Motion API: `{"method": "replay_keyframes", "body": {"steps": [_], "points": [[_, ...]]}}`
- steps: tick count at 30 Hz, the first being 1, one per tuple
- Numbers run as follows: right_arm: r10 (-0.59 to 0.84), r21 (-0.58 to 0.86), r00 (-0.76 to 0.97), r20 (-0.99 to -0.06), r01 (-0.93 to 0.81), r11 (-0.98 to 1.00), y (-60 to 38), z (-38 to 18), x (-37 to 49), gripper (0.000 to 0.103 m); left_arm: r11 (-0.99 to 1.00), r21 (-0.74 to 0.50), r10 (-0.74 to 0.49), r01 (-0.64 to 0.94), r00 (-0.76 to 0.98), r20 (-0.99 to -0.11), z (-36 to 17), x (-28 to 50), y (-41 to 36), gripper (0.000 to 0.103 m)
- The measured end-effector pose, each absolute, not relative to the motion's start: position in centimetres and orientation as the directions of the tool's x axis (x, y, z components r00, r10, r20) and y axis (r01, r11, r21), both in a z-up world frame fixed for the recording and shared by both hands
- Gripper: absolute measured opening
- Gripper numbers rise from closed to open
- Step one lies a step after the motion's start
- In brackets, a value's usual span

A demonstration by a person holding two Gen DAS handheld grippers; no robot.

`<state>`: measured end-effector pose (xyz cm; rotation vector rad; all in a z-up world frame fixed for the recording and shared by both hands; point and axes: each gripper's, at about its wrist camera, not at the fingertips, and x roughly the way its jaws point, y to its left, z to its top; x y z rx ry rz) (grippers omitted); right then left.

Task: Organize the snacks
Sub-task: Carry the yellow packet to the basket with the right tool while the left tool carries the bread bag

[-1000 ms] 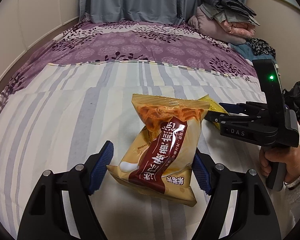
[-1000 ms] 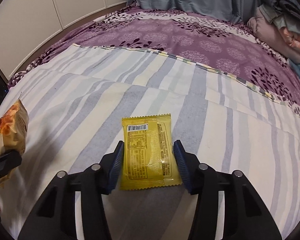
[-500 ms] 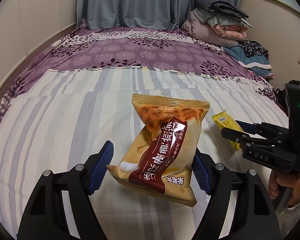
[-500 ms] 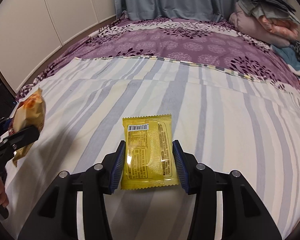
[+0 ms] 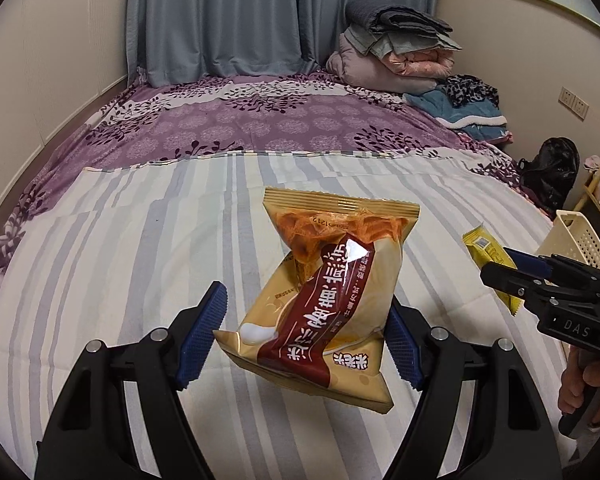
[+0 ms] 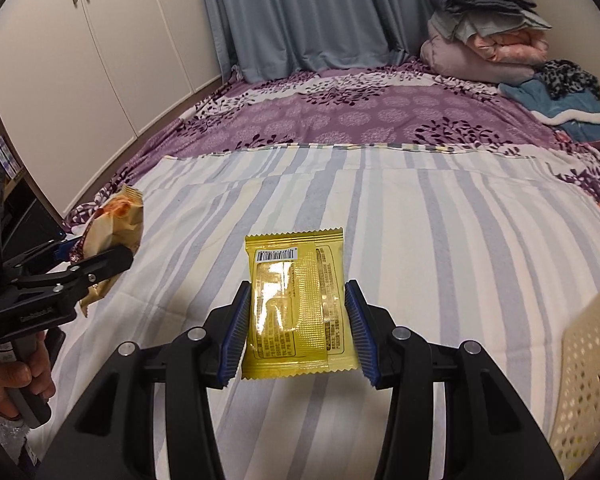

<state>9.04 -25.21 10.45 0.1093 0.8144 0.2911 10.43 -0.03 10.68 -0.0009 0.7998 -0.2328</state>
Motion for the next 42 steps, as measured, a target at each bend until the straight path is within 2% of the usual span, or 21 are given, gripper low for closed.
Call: {"method": "replay_keyframes", "body": {"steps": [20,42], "points": [[0.233,0.259,0.76,-0.606,-0.088,0.962,-33.0,14.0,0.4,0.047,0.935,-0.035,-0.282,0.354,0.676,-0.681,13.9,4.3,-6.8,0.076],[0.026,0.292,0.833,-0.552,0.164,0.942,-44.4,14.4,-6.7,0.047,0.878,0.01,-0.346,0.479,0.646,-0.68,14.9,1.7,-13.3,0.076]]}}
